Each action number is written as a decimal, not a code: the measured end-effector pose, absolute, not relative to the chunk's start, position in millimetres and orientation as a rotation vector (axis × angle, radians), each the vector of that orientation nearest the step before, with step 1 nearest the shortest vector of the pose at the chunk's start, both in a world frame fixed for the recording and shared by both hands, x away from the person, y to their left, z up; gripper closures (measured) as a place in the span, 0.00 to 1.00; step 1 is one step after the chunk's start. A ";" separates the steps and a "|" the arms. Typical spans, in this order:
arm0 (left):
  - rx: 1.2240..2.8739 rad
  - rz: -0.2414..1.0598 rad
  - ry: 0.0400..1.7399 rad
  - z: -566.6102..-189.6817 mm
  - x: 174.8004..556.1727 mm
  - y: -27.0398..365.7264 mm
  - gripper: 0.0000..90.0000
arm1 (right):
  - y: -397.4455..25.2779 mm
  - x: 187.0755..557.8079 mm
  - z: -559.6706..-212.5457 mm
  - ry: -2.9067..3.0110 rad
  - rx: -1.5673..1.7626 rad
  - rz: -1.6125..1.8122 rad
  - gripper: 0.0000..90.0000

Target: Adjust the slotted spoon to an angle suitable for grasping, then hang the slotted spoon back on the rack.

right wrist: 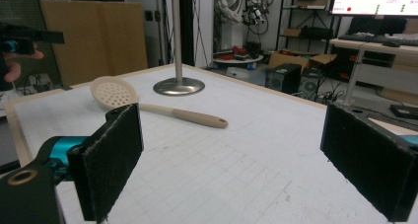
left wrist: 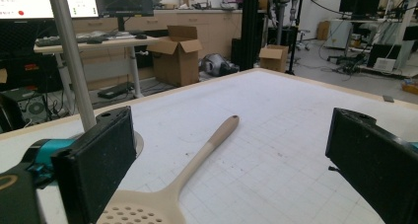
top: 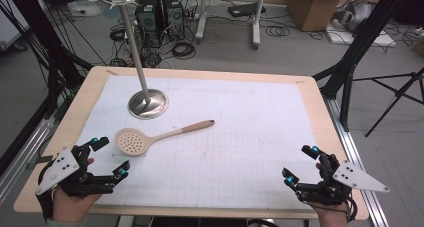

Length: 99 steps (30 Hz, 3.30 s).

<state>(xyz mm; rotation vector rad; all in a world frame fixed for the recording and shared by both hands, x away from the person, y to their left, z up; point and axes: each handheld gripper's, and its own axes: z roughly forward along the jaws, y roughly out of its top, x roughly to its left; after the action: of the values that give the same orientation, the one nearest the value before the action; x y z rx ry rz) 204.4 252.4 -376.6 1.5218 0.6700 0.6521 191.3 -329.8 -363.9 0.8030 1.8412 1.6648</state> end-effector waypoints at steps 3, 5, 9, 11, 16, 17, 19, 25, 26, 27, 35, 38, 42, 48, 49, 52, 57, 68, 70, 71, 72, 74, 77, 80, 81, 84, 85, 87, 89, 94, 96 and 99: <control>1.524 0.648 0.674 -377.8 205.7 251.2 0.06 | -330.8 190.7 -364.9 1.851 0.813 1.668 0.09; 1.524 0.645 0.671 -378.1 206.1 250.8 0.06 | -330.4 190.8 -365.2 1.851 0.816 1.669 0.09; 1.517 0.634 0.672 -378.2 207.2 249.5 0.06 | -328.6 190.3 -365.9 1.866 0.807 1.669 0.09; 1.519 0.621 0.667 -379.5 208.3 246.9 0.06 | -328.9 190.2 -365.5 1.869 0.800 1.675 0.09; 1.543 0.597 0.689 -380.5 215.4 247.0 0.06 | -328.9 189.6 -364.6 1.861 0.804 1.689 0.09; 1.546 0.592 0.689 -379.8 217.4 247.0 0.06 | -328.3 189.5 -364.2 1.860 0.804 1.689 0.09; 1.552 0.582 0.685 -377.8 220.6 247.0 0.06 | -327.4 190.2 -364.0 1.862 0.796 1.695 0.09; 1.551 0.549 0.675 -369.6 235.3 244.0 0.06 | -323.6 193.9 -365.7 1.881 0.785 1.696 0.09; 1.551 0.542 0.675 -369.0 238.6 243.5 0.06 | -322.7 193.6 -365.6 1.884 0.788 1.701 0.09; 1.553 0.536 0.676 -368.5 242.0 243.4 0.06 | -322.3 193.8 -365.5 1.887 0.783 1.697 0.09; 1.573 0.507 0.686 -366.7 263.5 241.4 0.08 | -319.8 195.3 -366.5 1.896 0.770 1.697 0.09; 1.582 0.495 0.684 -367.6 272.6 240.4 0.08 | -317.8 195.5 -367.7 1.905 0.760 1.704 0.09; 1.615 0.423 0.670 -369.8 283.4 240.4 0.08 | -317.5 196.0 -367.8 1.906 0.750 1.698 0.09; 1.679 0.397 0.676 -367.9 298.2 239.1 0.08 | -318.1 193.7 -365.9 1.888 0.738 1.711 0.09; 1.684 0.398 0.674 -367.2 300.2 239.1 0.08 | -317.9 193.7 -365.7 1.887 0.733 1.710 0.09; 1.678 0.396 0.667 -364.8 305.9 240.0 0.08 | -317.0 193.9 -366.1 1.896 0.734 1.706 0.09; 1.677 0.399 0.675 -363.0 314.3 241.5 0.08 | -315.6 194.3 -366.9 1.906 0.730 1.710 0.09; 1.732 0.349 0.656 -364.6 336.1 238.8 0.10 | -313.6 195.0 -366.4 1.924 0.711 1.709 0.09; 1.744 0.343 0.636 -363.7 337.9 237.6 0.10 | -313.0 195.3 -366.6 1.930 0.706 1.708 0.09; 1.755 0.341 0.629 -363.1 339.2 236.6 0.10 | -313.0 195.3 -366.6 1.930 0.706 1.708 0.09; 1.767 0.334 0.623 -362.7 341.3 235.2 0.10 | -312.4 194.9 -366.5 1.934 0.712 1.710 0.09; 1.772 0.315 0.614 -363.8 345.4 234.0 0.10 | -311.4 195.5 -366.2 1.940 0.698 1.709 0.09; 1.780 0.309 0.625 -366.3 348.2 233.1 0.10 | -310.6 195.4 -366.1 1.943 0.697 1.710 0.09; 1.780 0.294 0.628 -370.1 354.1 233.0 0.10 | -310.0 196.4 -366.1 1.948 0.694 1.718 0.09; 1.780 0.294 0.628 -370.1 354.1 233.0 0.10 | -310.0 196.4 -366.1 1.948 0.694 1.718 0.09; 1.797 0.260 0.646 -374.4 359.3 234.8 0.10 | -307.7 200.3 -366.7 1.955 0.686 1.723 0.09; 1.797 0.260 0.646 -374.4 359.3 234.8 0.10 | -307.7 200.3 -366.7 1.955 0.686 1.723 0.09; 1.800 0.261 0.650 -375.7 360.4 233.0 0.10 | -306.7 201.3 -366.4 1.962 0.677 1.724 0.09; 1.807 0.256 0.644 -376.0 360.6 231.9 0.11 | -306.8 201.6 -365.9 1.960 0.664 1.722 0.09; 1.853 0.254 0.617 -372.8 363.9 226.3 0.12 | -307.3 200.4 -366.2 1.959 0.674 1.723 0.09; 1.880 0.264 0.608 -371.9 365.9 222.8 0.12 | -307.6 199.7 -366.5 1.963 0.672 1.721 0.09; 1.916 0.254 0.596 -371.7 369.0 216.0 0.12 | -307.6 199.0 -366.2 1.967 0.666 1.728 0.09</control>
<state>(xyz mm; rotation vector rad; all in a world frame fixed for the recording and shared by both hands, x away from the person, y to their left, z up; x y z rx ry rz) 369.0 216.0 -371.7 1.9162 0.5958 0.2541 199.0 -307.6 -366.2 0.6662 1.9665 1.7277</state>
